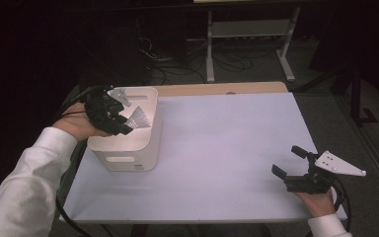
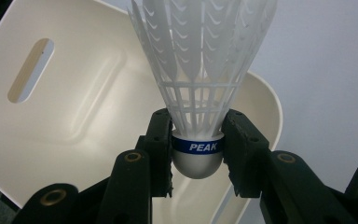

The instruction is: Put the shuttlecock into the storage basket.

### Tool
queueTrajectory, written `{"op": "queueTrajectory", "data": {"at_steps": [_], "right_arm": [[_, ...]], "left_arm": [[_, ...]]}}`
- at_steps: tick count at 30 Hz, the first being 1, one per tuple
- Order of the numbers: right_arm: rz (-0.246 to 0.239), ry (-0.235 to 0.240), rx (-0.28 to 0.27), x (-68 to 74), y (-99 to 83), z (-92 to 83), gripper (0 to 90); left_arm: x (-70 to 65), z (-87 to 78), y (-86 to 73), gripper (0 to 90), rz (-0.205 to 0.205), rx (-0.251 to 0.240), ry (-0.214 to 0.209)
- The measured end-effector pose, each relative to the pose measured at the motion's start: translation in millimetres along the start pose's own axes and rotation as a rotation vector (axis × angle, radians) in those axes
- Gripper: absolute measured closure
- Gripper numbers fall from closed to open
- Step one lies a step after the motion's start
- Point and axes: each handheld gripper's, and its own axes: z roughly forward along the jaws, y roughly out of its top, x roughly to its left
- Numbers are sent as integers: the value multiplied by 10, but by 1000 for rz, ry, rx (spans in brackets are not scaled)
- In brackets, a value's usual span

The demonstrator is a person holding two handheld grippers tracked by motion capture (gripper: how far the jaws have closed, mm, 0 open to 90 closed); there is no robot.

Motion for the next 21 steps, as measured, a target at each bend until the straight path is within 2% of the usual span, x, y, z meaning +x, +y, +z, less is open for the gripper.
{"op": "queueTrajectory", "data": {"at_steps": [3, 8, 10, 11, 12, 13, 14, 15, 21], "right_arm": [[-3, -1, 0, -1, 0, -3, 0], [-3, -2, 0, 0, 0, -7, 0], [-4, -2, 0, -2, -1, -7, 0], [-4, -2, 0, -2, -1, -7, 0], [-4, -2, -1, -3, -1, -7, 0], [-4, -2, -1, -3, -1, -8, 0], [-4, -2, -1, -4, -2, -8, 0], [-4, -2, 0, -4, -2, -7, 0], [-5, -2, 3, -3, -4, -4, 0]], "left_arm": [[-4, 19, -13, 642, -9, 1, -1], [6, 68, -37, 641, 4, 24, -8], [3, 88, -49, 641, -8, 19, -12], [12, 91, -55, 641, 4, 27, -13], [7, 104, -63, 640, -8, 22, -14], [16, 104, -67, 640, 2, 27, -14], [6, 114, -76, 640, -16, 17, -12], [15, 119, -84, 640, -8, 23, -14], [37, 165, -144, 640, -30, 20, -15]]}}
